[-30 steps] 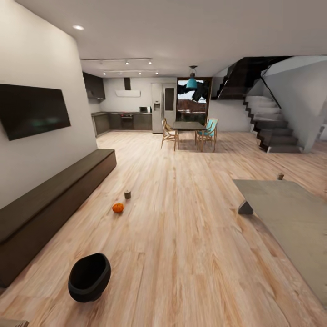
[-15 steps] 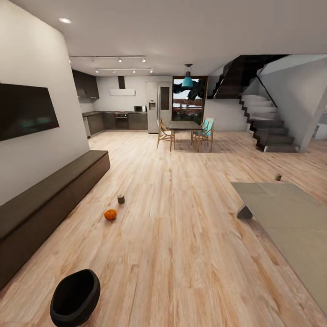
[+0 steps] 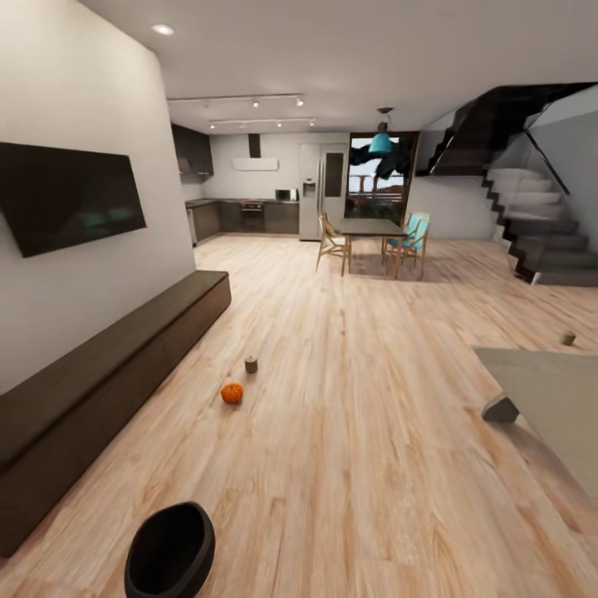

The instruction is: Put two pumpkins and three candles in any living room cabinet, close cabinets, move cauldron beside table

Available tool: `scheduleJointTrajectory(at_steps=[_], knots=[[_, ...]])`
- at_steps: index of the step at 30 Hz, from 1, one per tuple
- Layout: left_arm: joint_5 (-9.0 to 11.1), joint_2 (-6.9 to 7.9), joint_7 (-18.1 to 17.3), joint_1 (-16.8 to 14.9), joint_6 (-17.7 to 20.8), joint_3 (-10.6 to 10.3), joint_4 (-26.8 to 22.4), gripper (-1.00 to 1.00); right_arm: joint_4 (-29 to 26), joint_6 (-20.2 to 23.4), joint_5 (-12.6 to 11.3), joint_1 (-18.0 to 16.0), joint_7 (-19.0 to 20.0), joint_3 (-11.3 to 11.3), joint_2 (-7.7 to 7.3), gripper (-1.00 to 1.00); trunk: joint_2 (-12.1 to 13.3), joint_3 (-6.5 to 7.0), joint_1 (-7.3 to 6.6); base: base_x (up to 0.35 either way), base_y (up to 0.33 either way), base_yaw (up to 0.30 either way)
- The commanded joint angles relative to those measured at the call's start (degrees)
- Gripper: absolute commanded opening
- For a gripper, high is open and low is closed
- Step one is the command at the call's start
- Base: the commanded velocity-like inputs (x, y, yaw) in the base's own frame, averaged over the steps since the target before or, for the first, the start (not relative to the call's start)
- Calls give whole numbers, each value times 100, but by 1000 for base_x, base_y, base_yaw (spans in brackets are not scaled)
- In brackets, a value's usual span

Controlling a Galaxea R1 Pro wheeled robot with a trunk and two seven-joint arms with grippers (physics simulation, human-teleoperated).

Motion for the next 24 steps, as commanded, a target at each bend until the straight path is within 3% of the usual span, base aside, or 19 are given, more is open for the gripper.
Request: scheduleJointTrajectory(at_steps=[1, 24], knots=[[-8, 0, 2, 3, -8, -7, -9, 100, 3, -21, 1, -3, -5, -3, 0, 100, -2, -10, 3, 211, 144, 213], [-8, -26, 2, 3, -139, 13, -1, 100, 2, -30, 1, -3, -5, -3, 8, 100, -2, -149, 3, 19, 11, 216]])
